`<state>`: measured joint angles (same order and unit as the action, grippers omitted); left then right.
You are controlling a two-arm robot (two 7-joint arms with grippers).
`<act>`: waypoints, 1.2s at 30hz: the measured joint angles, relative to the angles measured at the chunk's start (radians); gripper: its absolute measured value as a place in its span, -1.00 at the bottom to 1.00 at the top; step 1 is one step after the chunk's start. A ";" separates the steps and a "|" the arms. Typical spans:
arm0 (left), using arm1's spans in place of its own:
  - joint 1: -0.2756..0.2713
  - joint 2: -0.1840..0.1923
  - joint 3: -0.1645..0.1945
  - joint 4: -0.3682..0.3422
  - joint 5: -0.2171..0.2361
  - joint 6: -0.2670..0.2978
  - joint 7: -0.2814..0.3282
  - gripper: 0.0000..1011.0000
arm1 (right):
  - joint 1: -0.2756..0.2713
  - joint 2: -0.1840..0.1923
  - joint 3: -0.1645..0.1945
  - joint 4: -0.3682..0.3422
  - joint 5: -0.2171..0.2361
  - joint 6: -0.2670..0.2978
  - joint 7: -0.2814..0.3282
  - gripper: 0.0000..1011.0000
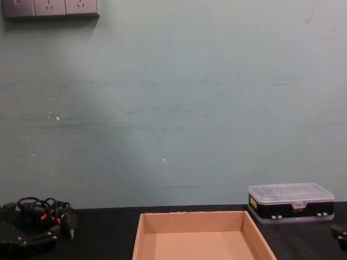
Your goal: Use one hand to pick up the angle iron from the table and place it into the box.
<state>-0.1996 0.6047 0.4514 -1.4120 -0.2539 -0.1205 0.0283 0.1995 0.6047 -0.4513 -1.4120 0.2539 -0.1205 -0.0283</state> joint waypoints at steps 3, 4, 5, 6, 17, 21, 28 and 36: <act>0.000 0.000 0.000 0.000 0.000 0.000 0.000 1.00 | 0.000 0.000 0.000 0.000 0.000 0.000 0.000 0.99; 0.000 0.000 0.000 0.000 0.000 0.000 0.000 1.00 | 0.000 0.000 0.000 0.000 0.000 0.000 0.000 0.99; 0.000 0.000 0.000 0.000 0.000 0.000 0.000 1.00 | 0.000 0.000 0.000 0.000 0.000 0.000 0.000 0.99; 0.000 0.000 0.000 0.000 0.000 0.000 0.000 1.00 | 0.000 0.000 0.000 0.000 0.000 0.000 0.000 0.99; 0.000 0.000 0.000 0.000 0.000 0.000 0.000 1.00 | 0.000 0.000 0.000 0.000 0.000 0.000 0.000 0.99; 0.000 0.000 0.000 0.000 0.000 0.000 0.000 1.00 | 0.000 0.000 0.000 0.000 0.000 0.000 0.000 0.99; 0.000 0.000 0.000 0.000 0.000 0.000 0.000 1.00 | 0.000 0.000 0.000 0.000 0.000 0.000 0.000 0.99; 0.000 0.000 0.000 0.000 0.000 0.000 0.000 1.00 | 0.000 0.000 0.000 0.000 0.000 0.000 0.000 0.99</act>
<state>-0.1995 0.6047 0.4514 -1.4120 -0.2539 -0.1205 0.0283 0.1995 0.6047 -0.4514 -1.4120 0.2539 -0.1206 -0.0283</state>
